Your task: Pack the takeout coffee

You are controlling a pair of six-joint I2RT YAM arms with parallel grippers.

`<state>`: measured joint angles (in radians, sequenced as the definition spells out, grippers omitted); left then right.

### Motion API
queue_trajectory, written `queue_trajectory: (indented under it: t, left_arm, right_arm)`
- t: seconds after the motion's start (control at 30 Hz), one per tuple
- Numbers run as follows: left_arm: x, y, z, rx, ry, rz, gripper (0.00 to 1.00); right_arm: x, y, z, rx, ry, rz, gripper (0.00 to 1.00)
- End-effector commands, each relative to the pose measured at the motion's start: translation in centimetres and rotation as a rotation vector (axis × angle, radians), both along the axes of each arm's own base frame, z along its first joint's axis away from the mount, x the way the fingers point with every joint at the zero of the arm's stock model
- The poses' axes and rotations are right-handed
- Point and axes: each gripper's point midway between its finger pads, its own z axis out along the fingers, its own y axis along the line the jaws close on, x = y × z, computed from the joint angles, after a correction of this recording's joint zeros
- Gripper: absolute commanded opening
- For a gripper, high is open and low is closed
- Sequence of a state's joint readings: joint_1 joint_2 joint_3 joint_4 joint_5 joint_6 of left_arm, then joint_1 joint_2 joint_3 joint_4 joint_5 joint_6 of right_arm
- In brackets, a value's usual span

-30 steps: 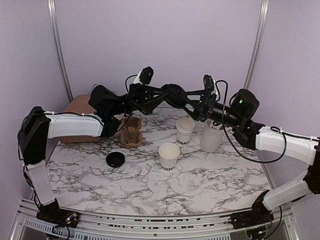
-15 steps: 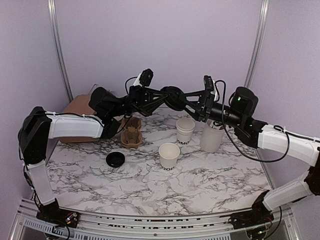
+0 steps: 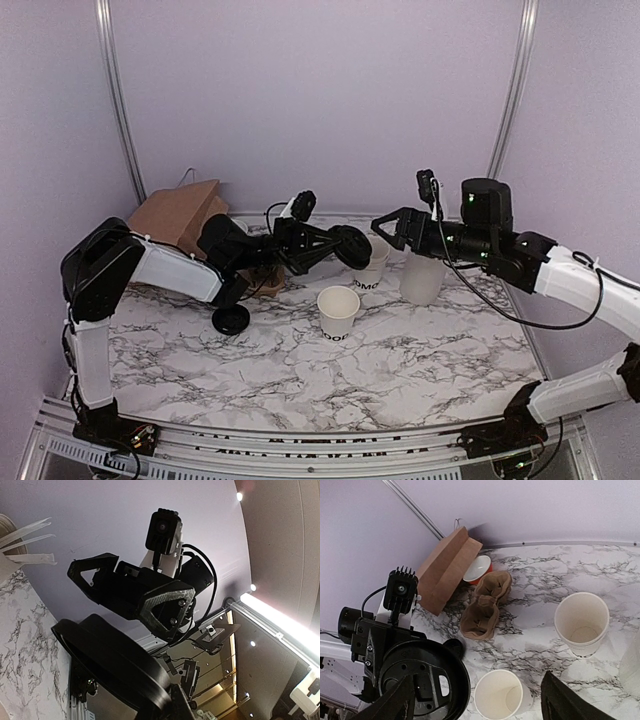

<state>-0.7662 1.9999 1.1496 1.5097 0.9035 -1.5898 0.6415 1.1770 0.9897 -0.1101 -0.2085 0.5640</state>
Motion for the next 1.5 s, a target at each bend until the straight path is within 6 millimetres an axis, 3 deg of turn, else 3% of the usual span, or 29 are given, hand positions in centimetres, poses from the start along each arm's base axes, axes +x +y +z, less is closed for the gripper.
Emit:
queue_trajectory:
  t: [0.0, 0.13, 0.37, 0.77, 1.0, 1.47]
  left_arm:
    - [-0.6, -0.2, -1.9, -0.021, 0.010, -0.009, 0.00]
    - [-0.4, -0.6, -5.0, 0.031, 0.051, 0.007, 0.00]
    - [-0.2, -0.8, -8.8, 0.095, 0.090, 0.028, 0.00]
    - [0.6, -1.6, -10.6, 0.140, 0.086, 0.041, 0.01]
    - [1.0, -2.0, -11.6, 0.163, 0.094, 0.045, 0.01]
    - [1.6, -1.6, -12.0, 0.171, 0.095, 0.060, 0.01]
  right_arm:
    - [0.2, -0.4, -2.7, -0.191, 0.029, -0.038, 0.84]
    - [0.3, 0.1, -5.3, -0.252, 0.078, -0.035, 0.83]
    - [0.2, 0.4, -7.1, -0.294, 0.102, -0.039, 0.83]
    - [-0.1, 0.8, -9.1, -0.315, 0.147, -0.021, 0.78]
    - [-0.2, 0.9, -10.2, -0.326, 0.176, -0.019, 0.70]
    - [-0.8, 1.3, -11.9, -0.330, 0.216, 0.015, 0.59]
